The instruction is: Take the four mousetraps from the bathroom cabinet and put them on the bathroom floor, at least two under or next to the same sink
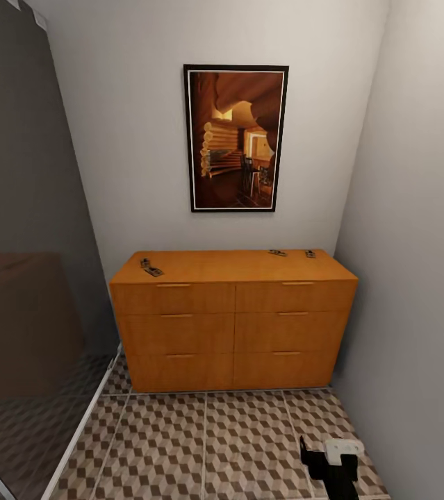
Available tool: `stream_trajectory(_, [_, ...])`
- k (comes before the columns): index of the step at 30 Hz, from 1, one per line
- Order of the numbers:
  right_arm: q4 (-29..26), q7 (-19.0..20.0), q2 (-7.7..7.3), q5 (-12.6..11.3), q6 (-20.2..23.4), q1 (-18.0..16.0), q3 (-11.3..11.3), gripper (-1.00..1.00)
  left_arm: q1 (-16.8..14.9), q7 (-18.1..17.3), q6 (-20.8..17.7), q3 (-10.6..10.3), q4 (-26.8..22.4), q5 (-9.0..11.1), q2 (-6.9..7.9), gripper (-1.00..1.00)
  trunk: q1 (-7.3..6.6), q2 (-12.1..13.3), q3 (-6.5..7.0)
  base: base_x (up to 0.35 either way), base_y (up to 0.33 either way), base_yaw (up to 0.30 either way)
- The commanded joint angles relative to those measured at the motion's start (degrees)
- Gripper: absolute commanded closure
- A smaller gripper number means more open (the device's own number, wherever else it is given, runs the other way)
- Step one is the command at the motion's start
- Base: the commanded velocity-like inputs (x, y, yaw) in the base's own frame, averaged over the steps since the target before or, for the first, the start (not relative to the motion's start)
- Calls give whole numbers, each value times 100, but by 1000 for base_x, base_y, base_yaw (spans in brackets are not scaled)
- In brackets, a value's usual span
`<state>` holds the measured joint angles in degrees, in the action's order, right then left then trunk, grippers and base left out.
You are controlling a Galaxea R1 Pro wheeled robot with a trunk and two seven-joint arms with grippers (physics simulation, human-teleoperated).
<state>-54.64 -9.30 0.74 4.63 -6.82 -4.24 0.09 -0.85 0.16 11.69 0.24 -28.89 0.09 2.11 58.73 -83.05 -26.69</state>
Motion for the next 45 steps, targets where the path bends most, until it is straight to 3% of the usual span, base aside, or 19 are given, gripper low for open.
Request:
stream_trajectory(1, [-327,-52,-2,47,280,-4,1,-100,-3,2,18,2,4,0,0,-100,0,-3,-6,0,0,0])
stream_trajectory(8, [-1906,-101,-11,47,1430,-44,-4,-100,-3,2,18,2,36,0,0,-100,0,-3,-6,0,0,0])
stream_trajectory(10, [-2452,-115,-12,47,2059,-296,-6,-100,-3,2,18,2,40,0,0,-100,0,-3,-6,0,0,0])
stream_trajectory(15, [-2740,-115,-12,47,2741,-798,-8,-100,-3,2,18,2,41,0,0,-100,0,-3,-6,0,0,0])
stream_trajectory(22, [-2831,-130,-12,63,3436,-1762,-4,-100,-3,2,18,2,42,0,0,-100,0,-3,-6,0,0,0])
stream_trajectory(27, [-2833,-113,-18,349,4269,-2800,-6,-100,-3,2,18,2,42,0,0,-100,0,-3,-6,0,0,0])
stream_trajectory(31, [-2769,-103,-14,485,4687,-3601,-5,-100,-3,2,18,2,42,0,0,-100,0,-3,-6,0,0,0])
stream_trajectory(34, [-2469,-90,-13,528,5173,-4492,-1,-100,-3,2,18,2,42,0,0,-100,0,-3,-6,0,0,0])
stream_trajectory(36, [-2222,-87,-14,535,5315,-4836,-1,-100,-3,2,18,2,42,0,0,-100,0,-3,-6,0,0,0])
stream_trajectory(39, [-787,-71,-21,546,5526,-6126,0,-100,-3,2,18,2,52,0,0,-100,0,-3,-6,0,0,0])
stream_trajectory(42, [251,-65,-58,544,5509,-6825,-1,-100,-3,2,17,2,55,0,0,-100,0,-3,-6,0,0,0])
stream_trajectory(45, [991,-64,-101,541,5388,-7280,-5,-100,-3,2,16,2,58,0,-2,-100,0,-3,-6,0,0,0])
